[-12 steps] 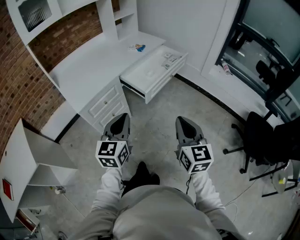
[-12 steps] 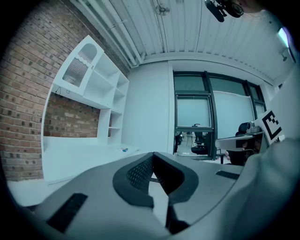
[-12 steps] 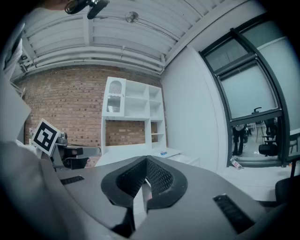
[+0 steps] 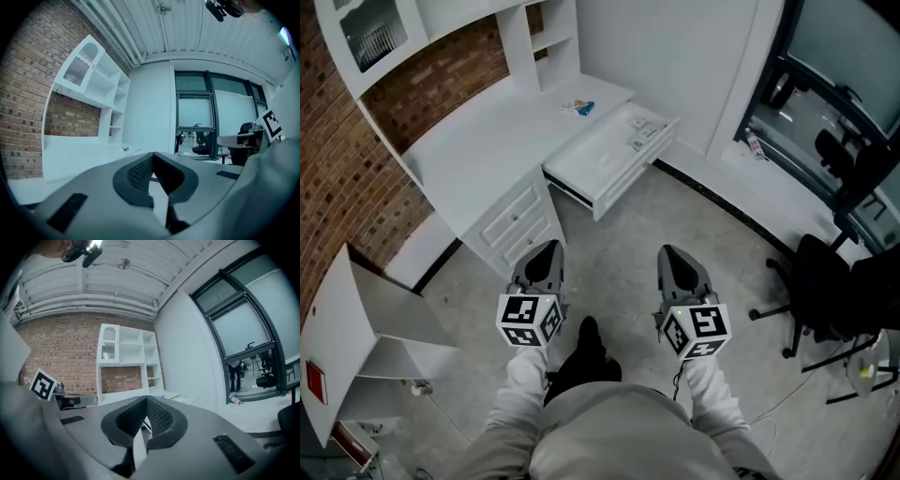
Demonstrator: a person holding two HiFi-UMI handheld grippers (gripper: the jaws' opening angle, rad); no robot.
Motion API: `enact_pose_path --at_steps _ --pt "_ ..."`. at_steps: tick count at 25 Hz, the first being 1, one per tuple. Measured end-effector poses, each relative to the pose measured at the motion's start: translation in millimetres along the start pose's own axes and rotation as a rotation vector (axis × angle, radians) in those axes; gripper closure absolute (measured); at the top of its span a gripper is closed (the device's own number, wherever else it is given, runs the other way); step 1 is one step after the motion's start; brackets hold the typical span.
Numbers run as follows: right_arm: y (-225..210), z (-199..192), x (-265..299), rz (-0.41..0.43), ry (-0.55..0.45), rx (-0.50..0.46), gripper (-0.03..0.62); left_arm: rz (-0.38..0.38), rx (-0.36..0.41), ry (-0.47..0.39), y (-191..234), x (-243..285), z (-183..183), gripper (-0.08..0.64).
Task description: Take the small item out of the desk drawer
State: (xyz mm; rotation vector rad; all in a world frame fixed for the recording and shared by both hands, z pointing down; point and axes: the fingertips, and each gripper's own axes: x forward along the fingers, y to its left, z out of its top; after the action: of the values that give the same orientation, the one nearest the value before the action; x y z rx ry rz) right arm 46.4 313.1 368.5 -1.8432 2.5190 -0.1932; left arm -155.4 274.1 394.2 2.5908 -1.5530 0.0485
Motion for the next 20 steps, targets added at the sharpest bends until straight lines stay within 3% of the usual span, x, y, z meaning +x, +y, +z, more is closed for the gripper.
enact_pose_path --at_steps 10,20 --pt "-26.0 3.8 32.7 -0.040 -0.003 0.024 0.565 -0.011 0.008 -0.005 17.6 44.1 4.5 0.541" --pt "-57.1 2.6 106.8 -0.078 0.010 0.021 0.565 -0.016 0.043 -0.008 55.9 121.5 15.8 0.537"
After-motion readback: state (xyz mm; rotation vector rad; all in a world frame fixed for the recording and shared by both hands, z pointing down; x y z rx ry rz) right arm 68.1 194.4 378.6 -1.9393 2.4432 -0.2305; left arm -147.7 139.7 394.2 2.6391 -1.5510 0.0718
